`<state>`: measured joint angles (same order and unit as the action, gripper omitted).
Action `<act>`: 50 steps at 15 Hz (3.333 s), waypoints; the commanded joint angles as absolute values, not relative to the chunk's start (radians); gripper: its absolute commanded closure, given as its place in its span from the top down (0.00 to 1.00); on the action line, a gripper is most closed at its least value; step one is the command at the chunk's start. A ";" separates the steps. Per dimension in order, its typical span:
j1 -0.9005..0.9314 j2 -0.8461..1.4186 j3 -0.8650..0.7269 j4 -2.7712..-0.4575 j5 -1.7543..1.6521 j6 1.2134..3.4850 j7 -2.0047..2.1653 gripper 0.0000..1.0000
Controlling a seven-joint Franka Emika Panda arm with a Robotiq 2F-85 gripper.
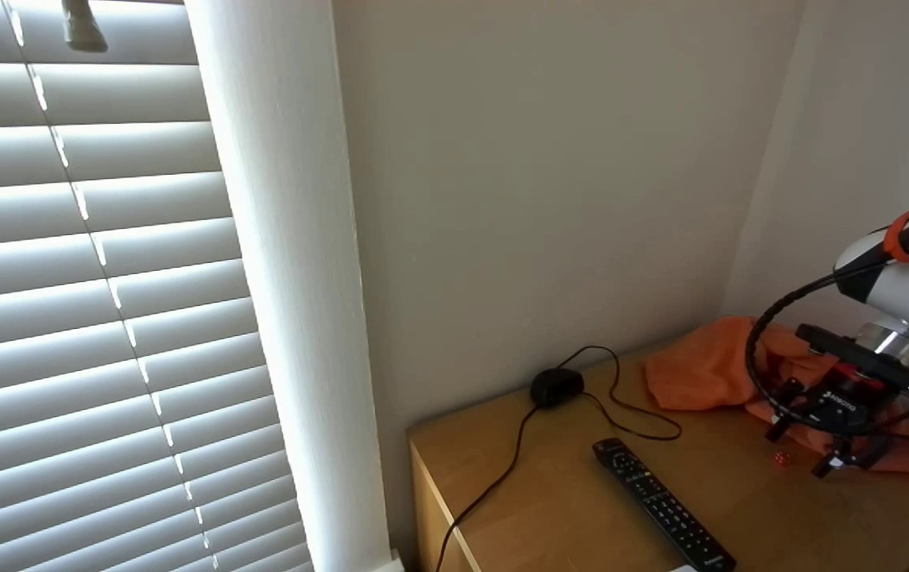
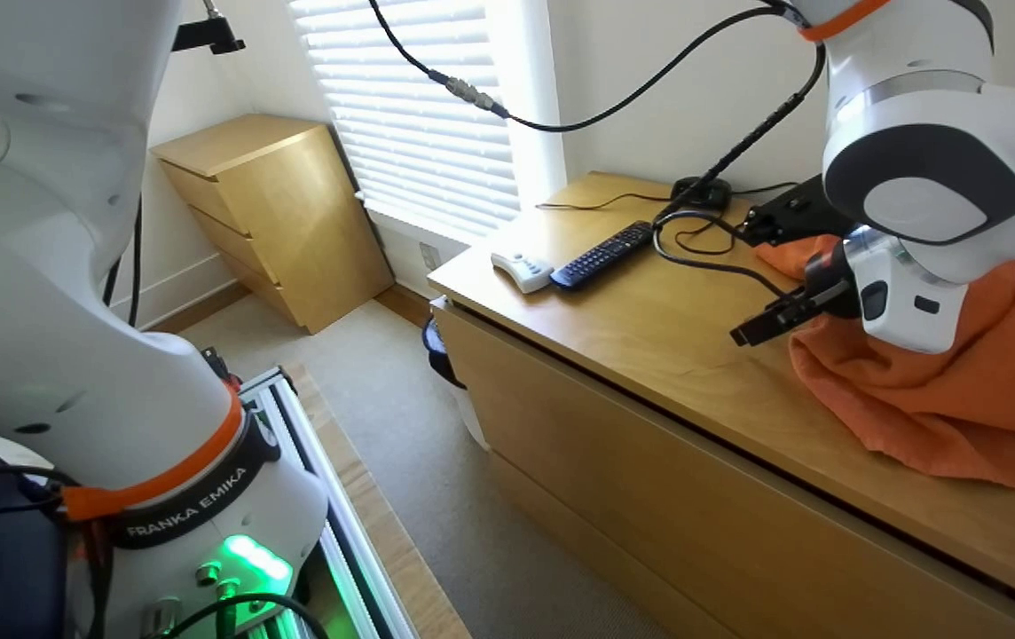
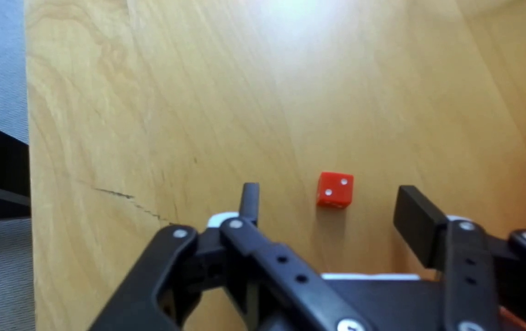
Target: Turn over the dice on the table
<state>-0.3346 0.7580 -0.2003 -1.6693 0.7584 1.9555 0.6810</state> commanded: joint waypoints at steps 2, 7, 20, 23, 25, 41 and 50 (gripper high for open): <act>-0.347 0.783 -0.196 -1.637 0.777 1.920 0.674 0.36; -0.347 0.787 -0.193 -1.626 0.775 1.911 0.673 0.00; -0.104 0.648 -0.250 -1.733 0.474 2.122 0.895 0.05; -0.043 0.626 -0.251 -1.783 0.368 2.260 0.986 0.05; -0.009 0.618 -0.256 -1.824 0.308 2.354 1.048 0.05; 0.175 0.601 -0.368 -1.962 -0.180 2.514 1.442 0.05; 0.250 0.629 -0.423 -1.985 -0.396 2.592 1.629 0.05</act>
<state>0.2162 0.6238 -0.3919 -1.9527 -0.3256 2.5513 1.5534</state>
